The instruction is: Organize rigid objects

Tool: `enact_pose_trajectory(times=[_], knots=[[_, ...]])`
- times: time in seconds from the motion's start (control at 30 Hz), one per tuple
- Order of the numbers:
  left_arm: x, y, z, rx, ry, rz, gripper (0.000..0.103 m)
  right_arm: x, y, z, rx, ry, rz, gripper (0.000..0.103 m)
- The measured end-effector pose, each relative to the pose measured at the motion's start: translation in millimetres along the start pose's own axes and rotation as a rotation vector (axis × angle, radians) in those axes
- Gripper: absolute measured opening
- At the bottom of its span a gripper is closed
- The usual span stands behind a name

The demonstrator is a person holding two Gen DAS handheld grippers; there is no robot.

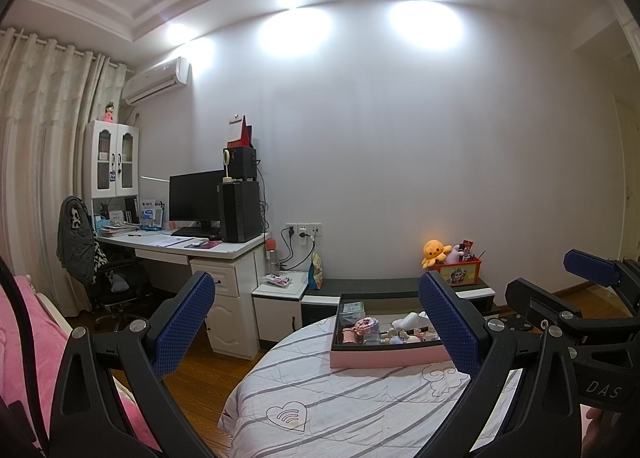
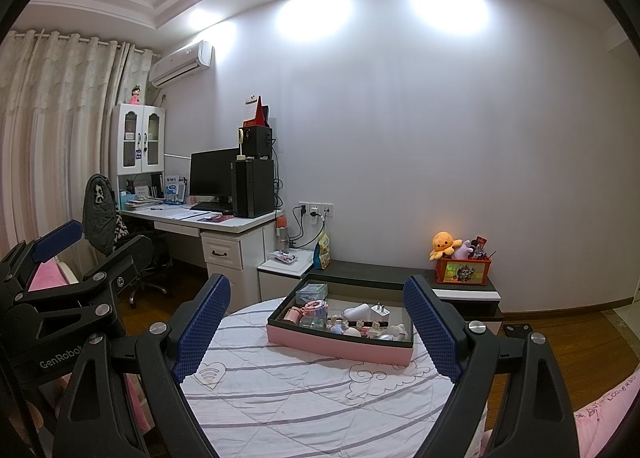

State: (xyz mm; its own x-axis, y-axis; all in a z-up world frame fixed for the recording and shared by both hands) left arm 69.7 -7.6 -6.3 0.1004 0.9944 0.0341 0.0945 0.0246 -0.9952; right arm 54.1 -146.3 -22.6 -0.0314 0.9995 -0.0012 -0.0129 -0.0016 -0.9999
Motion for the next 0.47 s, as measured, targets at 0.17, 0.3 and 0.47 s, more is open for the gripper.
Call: enact_pose_trajectory(times=[0.17,0.3,0.47], knots=[[-0.8,0.4,-0.5,0.000,0.001,0.001,0.103,0.2,-0.1,0.0,-0.001,0.000,0.001,0.090],[-1.0,0.6,-0.5,0.000,-0.001,0.000,0.103,0.3,-0.1,0.0,0.000,0.000,0.000,0.090],[0.0,0.2,-0.2,0.001,0.001,0.003,0.103,0.3,0.0,0.3,0.000,-0.001,0.001,0.090]])
Point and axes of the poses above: each gripper's, at about its wrist camera, not at the fingertips, and z roughly against the way its jaws point, x to its left, y to its underside, the point moved 3 cm from there along -z, roughly the way its jaws point, and after that the axes turned 9 degrees about -x, right-handed, at the moved point
